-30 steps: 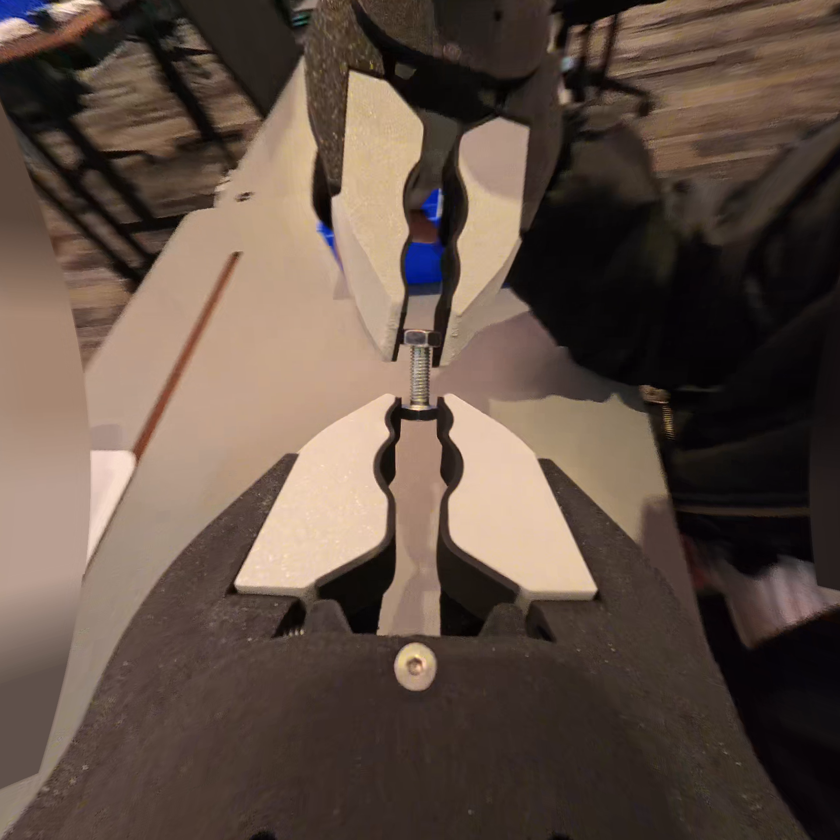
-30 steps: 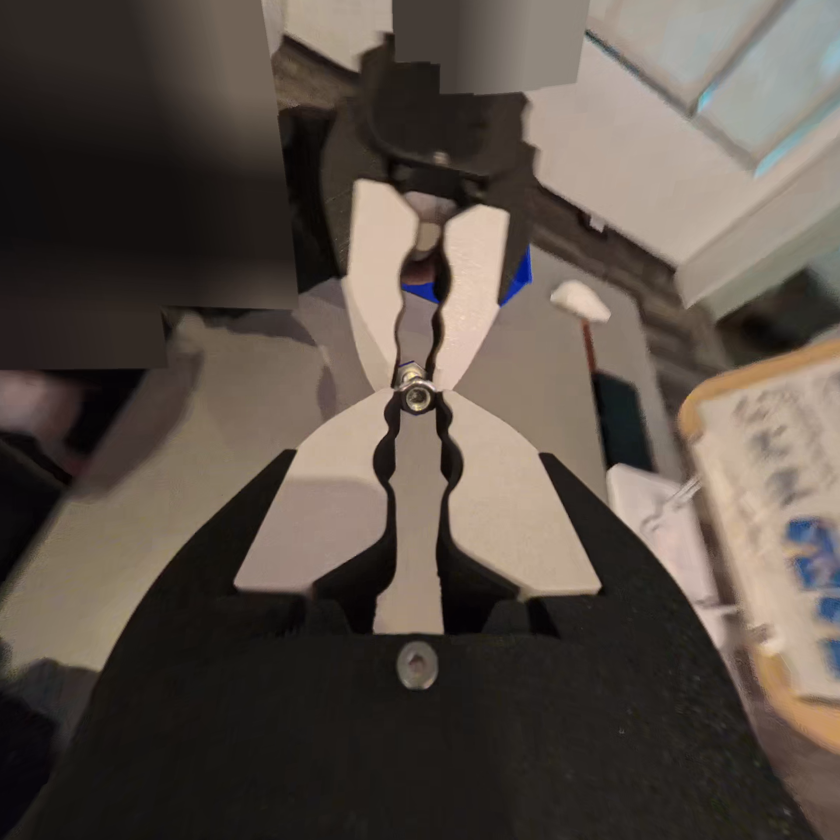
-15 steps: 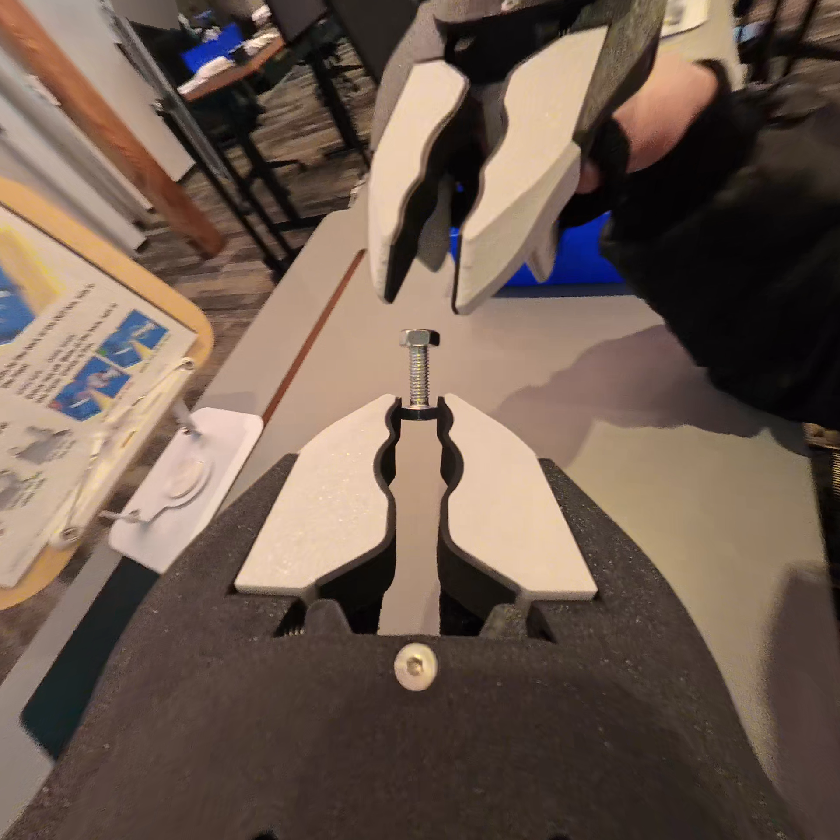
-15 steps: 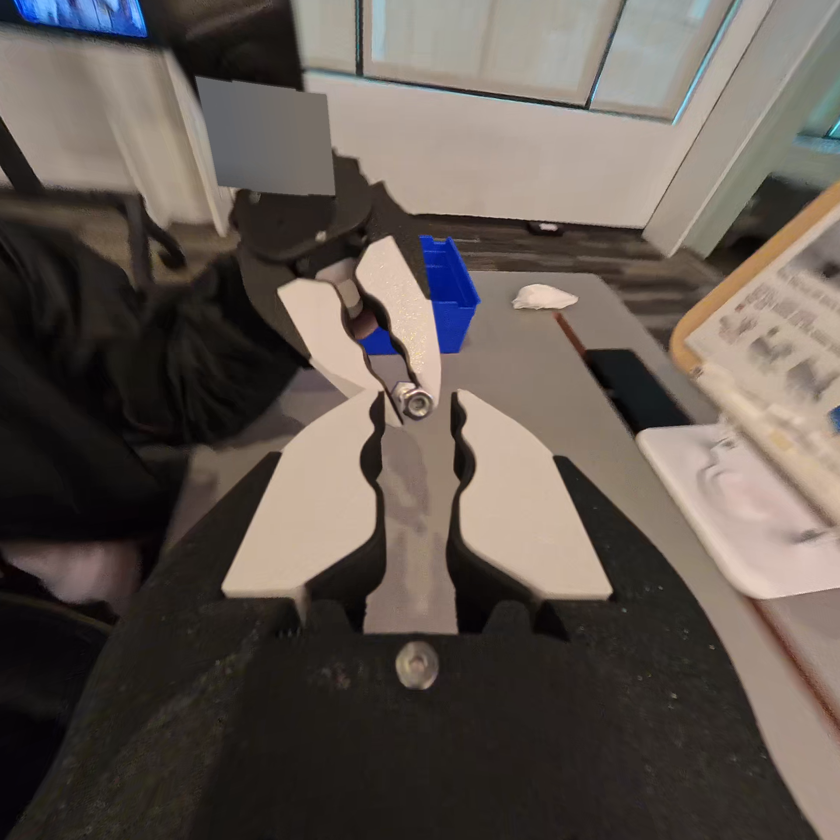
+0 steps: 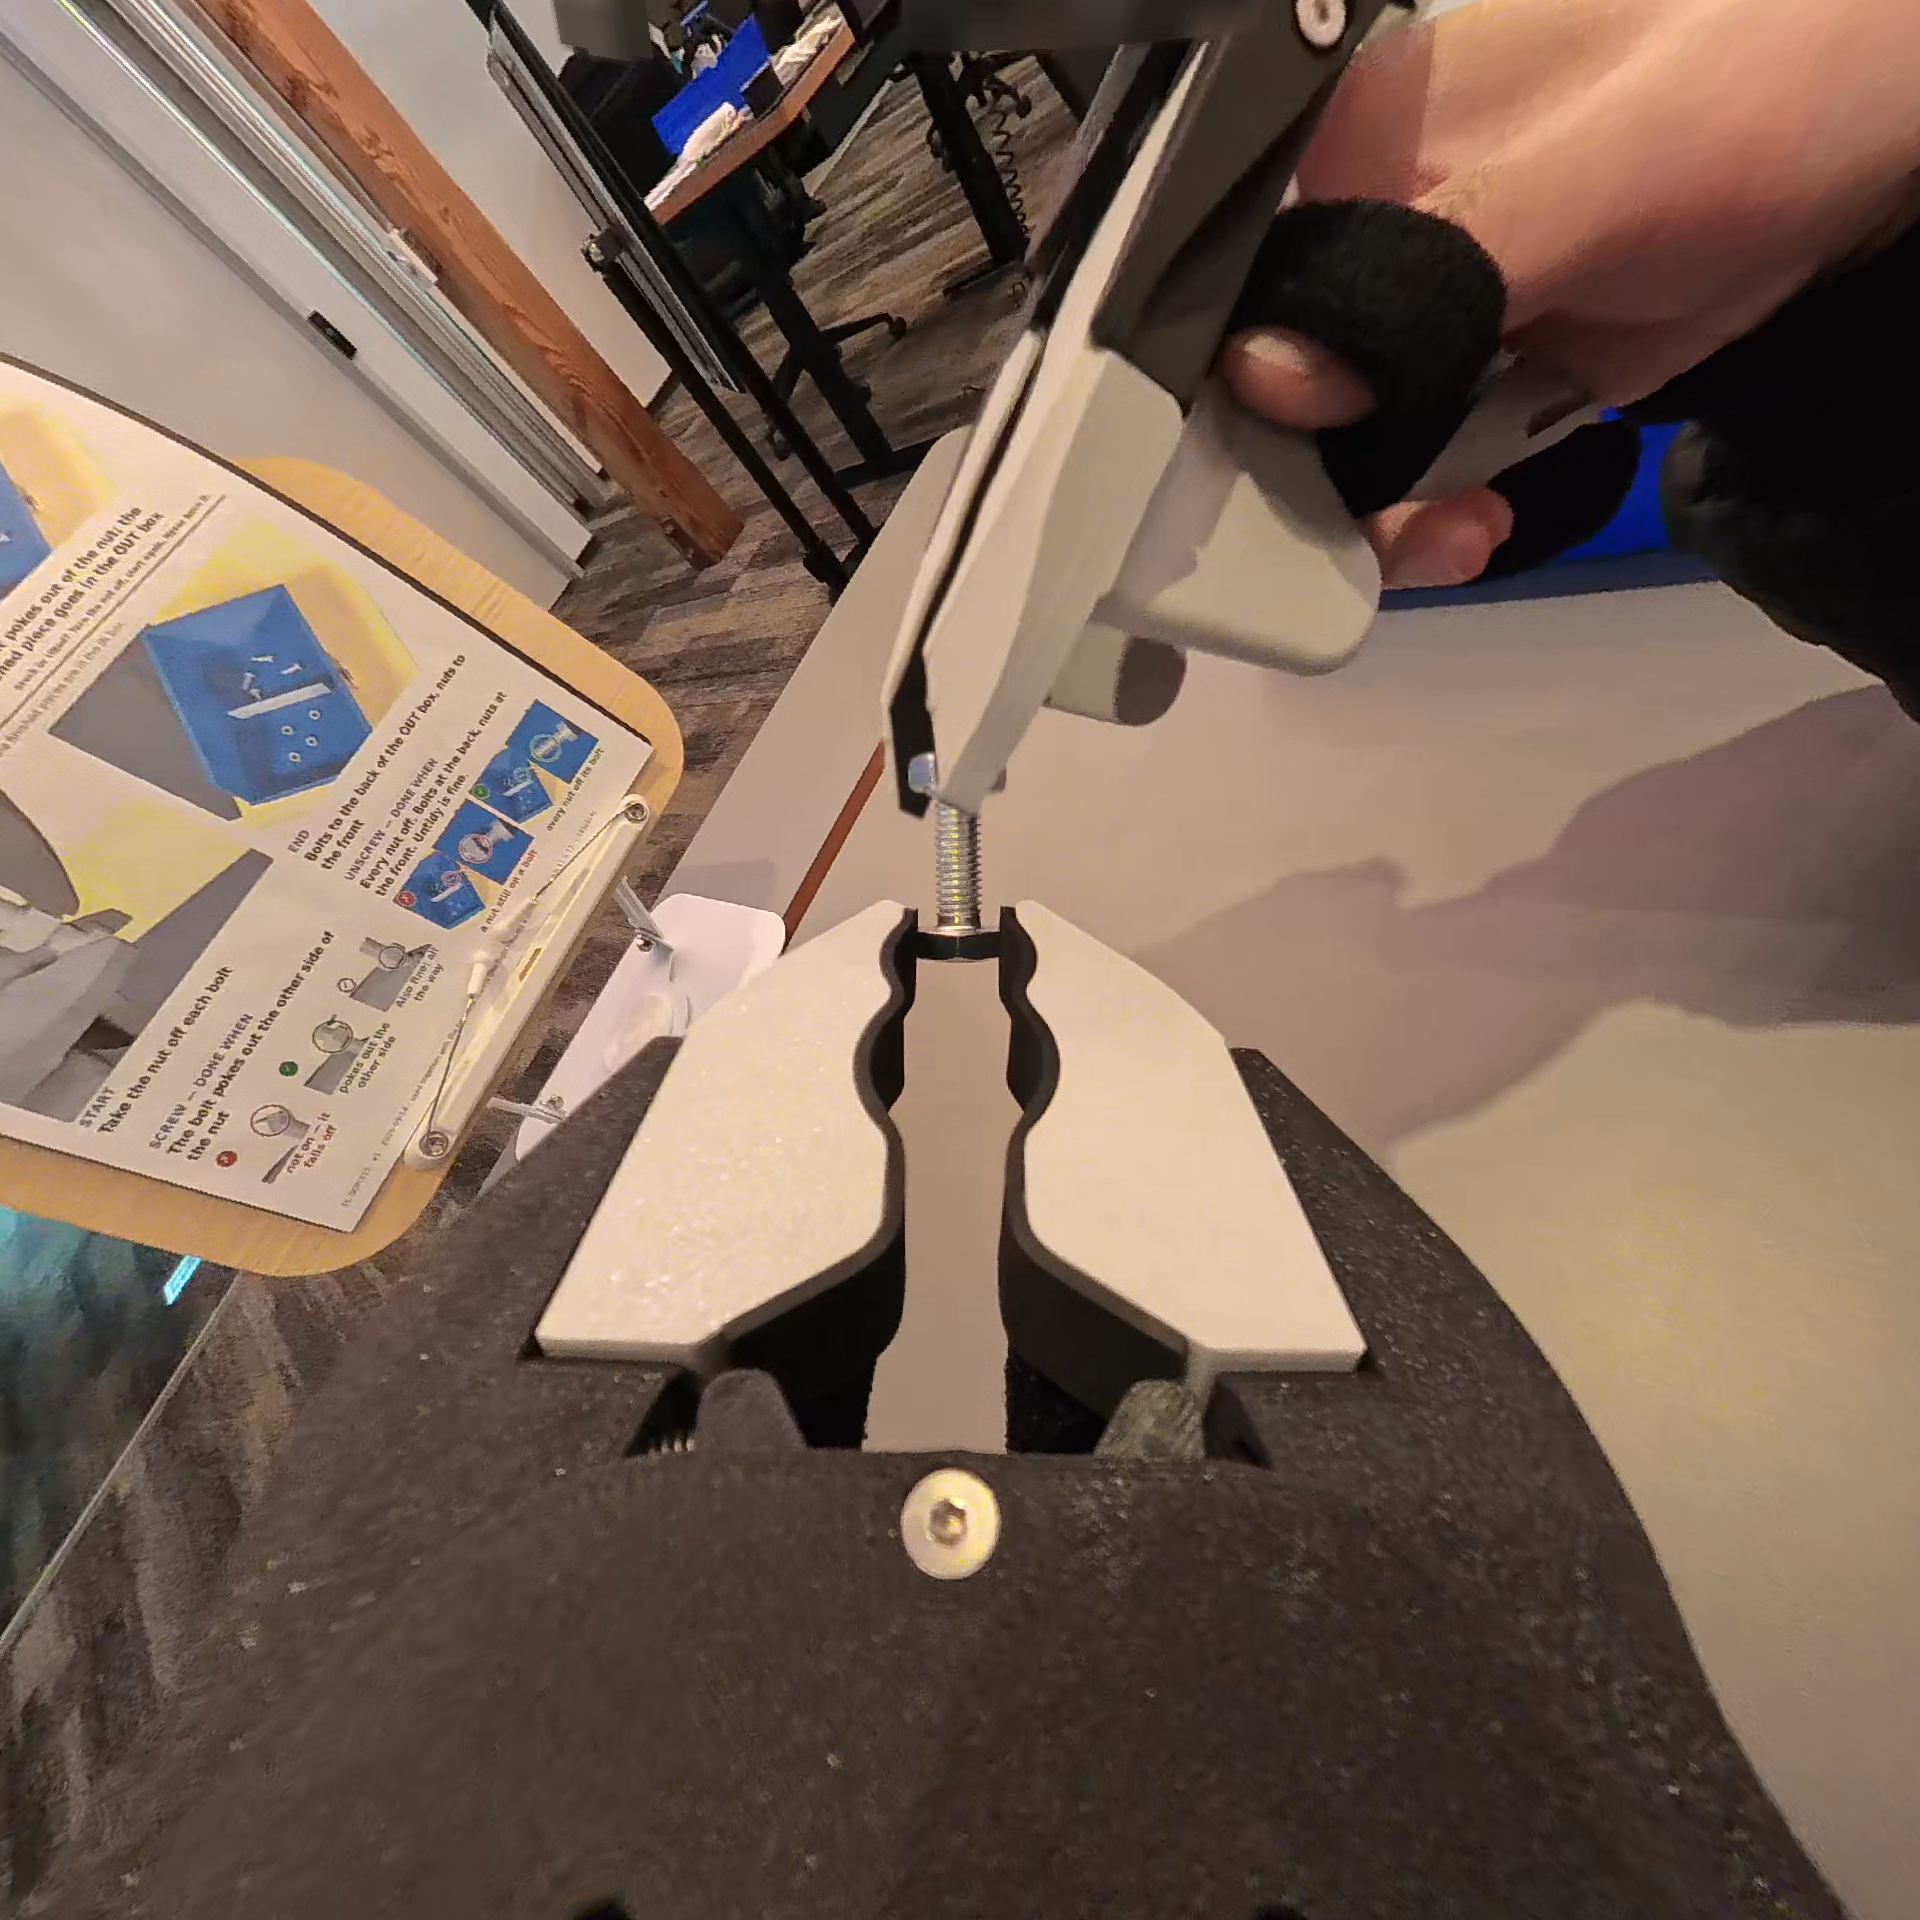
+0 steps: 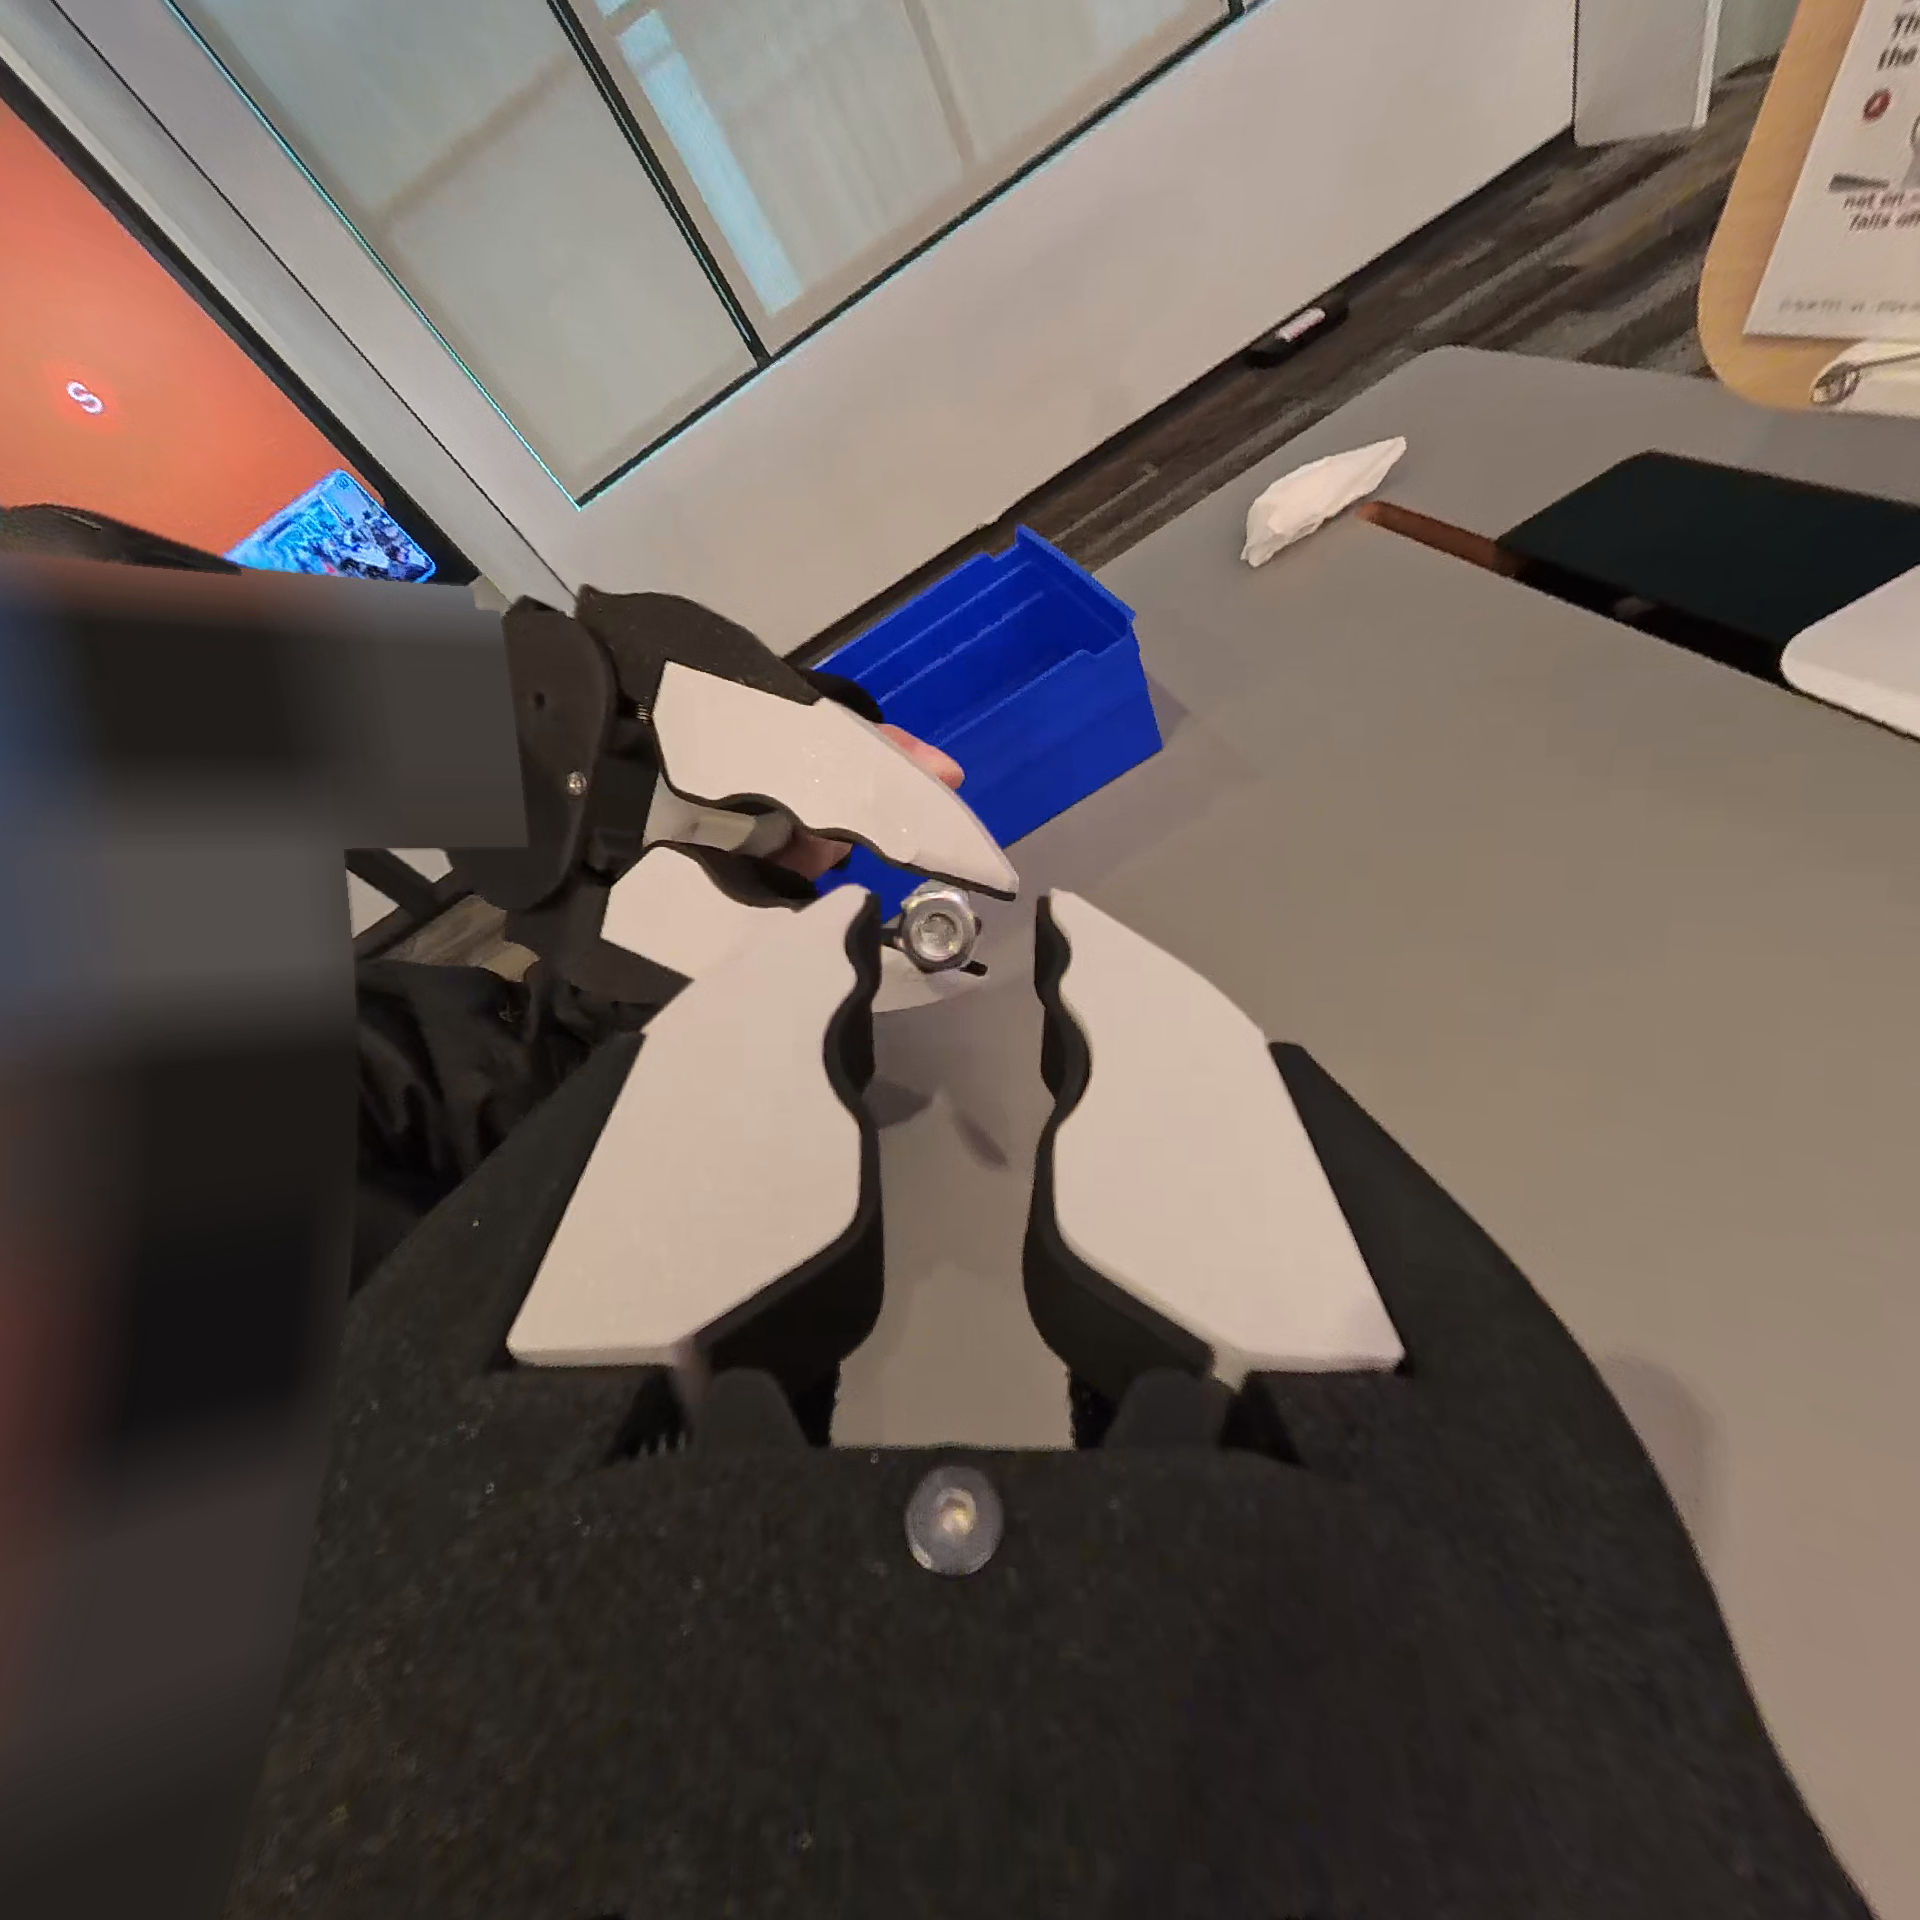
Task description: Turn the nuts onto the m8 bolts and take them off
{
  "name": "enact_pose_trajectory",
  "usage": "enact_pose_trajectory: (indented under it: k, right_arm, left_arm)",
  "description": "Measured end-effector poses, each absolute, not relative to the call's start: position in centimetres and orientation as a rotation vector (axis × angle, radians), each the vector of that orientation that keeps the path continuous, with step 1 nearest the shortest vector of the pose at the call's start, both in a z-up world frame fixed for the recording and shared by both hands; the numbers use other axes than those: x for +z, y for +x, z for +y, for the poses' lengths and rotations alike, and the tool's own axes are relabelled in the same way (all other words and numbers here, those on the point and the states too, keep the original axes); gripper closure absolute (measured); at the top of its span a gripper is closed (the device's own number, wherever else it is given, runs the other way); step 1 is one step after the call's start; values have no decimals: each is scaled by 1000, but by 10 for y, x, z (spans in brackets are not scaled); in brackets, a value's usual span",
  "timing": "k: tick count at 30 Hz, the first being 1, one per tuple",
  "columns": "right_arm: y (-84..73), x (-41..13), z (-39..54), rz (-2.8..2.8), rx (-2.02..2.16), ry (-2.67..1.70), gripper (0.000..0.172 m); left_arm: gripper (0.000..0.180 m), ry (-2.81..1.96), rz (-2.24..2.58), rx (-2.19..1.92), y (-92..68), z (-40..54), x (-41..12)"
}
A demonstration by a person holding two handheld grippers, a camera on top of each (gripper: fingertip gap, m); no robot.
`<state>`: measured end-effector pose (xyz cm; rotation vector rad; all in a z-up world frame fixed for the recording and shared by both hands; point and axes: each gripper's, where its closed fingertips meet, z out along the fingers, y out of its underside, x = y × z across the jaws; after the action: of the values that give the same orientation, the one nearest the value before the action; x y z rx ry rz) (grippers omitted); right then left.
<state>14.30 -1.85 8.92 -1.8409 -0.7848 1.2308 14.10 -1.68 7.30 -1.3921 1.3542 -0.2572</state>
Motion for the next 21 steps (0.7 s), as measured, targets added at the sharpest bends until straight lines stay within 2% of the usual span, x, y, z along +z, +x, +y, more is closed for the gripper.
enact_pose_trajectory:
  k: [4,9,14,21]
  right_arm:
    - [140,88,-22,-807,1250,-1853,156]
    - [143,82,-37,-1050,1145,-1821,157]
    - [138,76,-68,-1533,853,-1401,157]
    - [134,76,-83,-1676,654,-1097,157]
  left_arm:
    - [166,-1392,1362,-247,142,-17,71]
    - [166,-1400,1447,-380,145,-33,66]
    - [166,-1421,1600,-753,141,-68,61]
    - [166,-1425,1666,-998,137,-85,60]
